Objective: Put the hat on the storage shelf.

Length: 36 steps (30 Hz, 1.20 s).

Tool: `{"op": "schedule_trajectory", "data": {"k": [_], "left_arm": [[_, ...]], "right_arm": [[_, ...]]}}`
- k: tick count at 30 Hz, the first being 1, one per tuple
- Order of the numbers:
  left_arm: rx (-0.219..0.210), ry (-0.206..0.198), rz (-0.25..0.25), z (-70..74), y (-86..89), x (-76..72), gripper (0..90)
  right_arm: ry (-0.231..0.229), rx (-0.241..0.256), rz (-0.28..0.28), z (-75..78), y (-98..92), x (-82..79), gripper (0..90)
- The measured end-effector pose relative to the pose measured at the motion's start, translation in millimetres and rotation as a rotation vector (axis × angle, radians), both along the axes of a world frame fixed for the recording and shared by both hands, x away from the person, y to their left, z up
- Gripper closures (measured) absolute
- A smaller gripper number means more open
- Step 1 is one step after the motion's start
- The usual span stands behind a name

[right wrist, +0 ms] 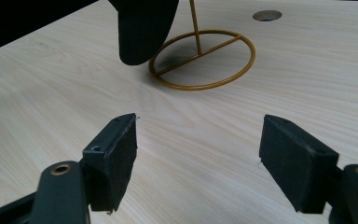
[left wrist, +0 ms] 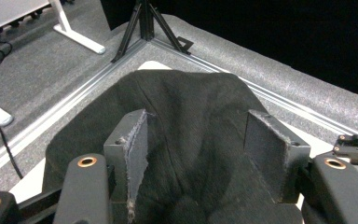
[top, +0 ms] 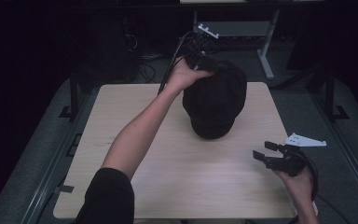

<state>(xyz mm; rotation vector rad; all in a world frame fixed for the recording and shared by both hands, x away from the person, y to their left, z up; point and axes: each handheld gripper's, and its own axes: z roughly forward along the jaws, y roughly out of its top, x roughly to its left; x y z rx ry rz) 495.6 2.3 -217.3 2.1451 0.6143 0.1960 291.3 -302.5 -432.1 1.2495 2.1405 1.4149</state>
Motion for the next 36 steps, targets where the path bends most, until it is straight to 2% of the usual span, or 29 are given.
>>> {"op": "schedule_trajectory", "data": {"k": [4, 18, 36], "left_arm": [[0.003, 0.002, -0.008, -2.7, 9.6, -9.1, 37.2], [-0.019, -0.029, -0.006, 0.9, 38.1, -32.2, 33.8], [-0.086, -0.017, 0.007, -18.3, 81.4, -63.1, 31.9]], "right_arm": [[0.002, -0.023, 0.007, 0.0, 3.7, -0.9, 26.9], [0.004, -0.041, -0.008, -1.1, 5.3, -2.5, 25.7], [-0.001, -0.067, -0.005, -3.2, 14.5, -1.7, 24.9]]}}
